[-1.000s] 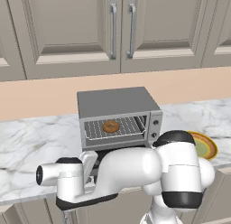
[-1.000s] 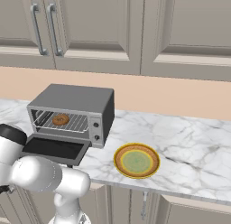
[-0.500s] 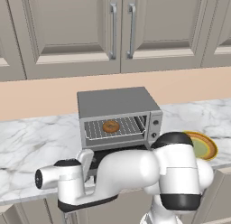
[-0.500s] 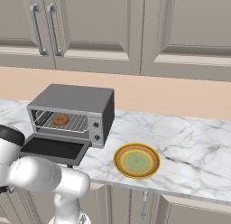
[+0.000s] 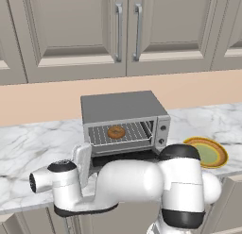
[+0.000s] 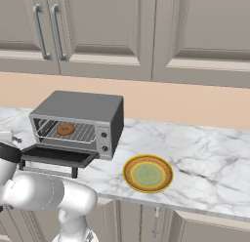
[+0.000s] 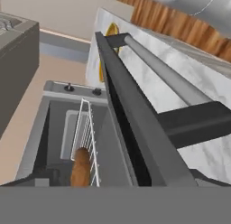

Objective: Pick up the bagel from the plate, place it on the toaster oven rack, close the door, and set the timer.

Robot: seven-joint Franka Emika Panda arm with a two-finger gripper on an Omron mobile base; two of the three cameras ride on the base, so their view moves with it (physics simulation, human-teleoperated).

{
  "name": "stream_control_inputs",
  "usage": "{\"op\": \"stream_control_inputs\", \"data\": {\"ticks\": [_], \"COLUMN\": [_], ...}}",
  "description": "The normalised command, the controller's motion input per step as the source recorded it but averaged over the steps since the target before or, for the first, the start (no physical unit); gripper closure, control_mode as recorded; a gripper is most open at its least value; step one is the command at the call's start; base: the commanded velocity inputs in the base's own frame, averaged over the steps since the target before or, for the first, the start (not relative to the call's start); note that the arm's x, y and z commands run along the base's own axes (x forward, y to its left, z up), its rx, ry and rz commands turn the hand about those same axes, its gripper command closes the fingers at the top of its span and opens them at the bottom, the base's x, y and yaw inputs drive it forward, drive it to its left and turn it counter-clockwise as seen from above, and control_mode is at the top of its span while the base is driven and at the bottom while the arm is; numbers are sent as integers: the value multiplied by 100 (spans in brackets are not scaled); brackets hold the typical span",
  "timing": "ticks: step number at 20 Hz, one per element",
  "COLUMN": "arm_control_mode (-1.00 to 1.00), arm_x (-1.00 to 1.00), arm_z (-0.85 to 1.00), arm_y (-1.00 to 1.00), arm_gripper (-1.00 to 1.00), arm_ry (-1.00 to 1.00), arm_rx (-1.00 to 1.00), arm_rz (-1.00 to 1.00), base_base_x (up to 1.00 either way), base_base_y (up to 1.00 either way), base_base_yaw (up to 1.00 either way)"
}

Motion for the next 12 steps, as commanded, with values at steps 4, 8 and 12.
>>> {"op": "stream_control_inputs", "data": {"ticks": [4,8,12], "arm_control_mode": [-100,-100,-100], "arm_x": [44,79,100], "arm_z": [100,81,26], "arm_y": [-1,-2,0], "arm_gripper": [-100,-100,-100], "arm_ry": [0,0,0], "arm_rx": [-14,-10,-9], "arm_rz": [2,8,28], "base_base_x": [0,0,0], "base_base_y": [0,0,0], "base_base_yaw": [0,0,0]}}
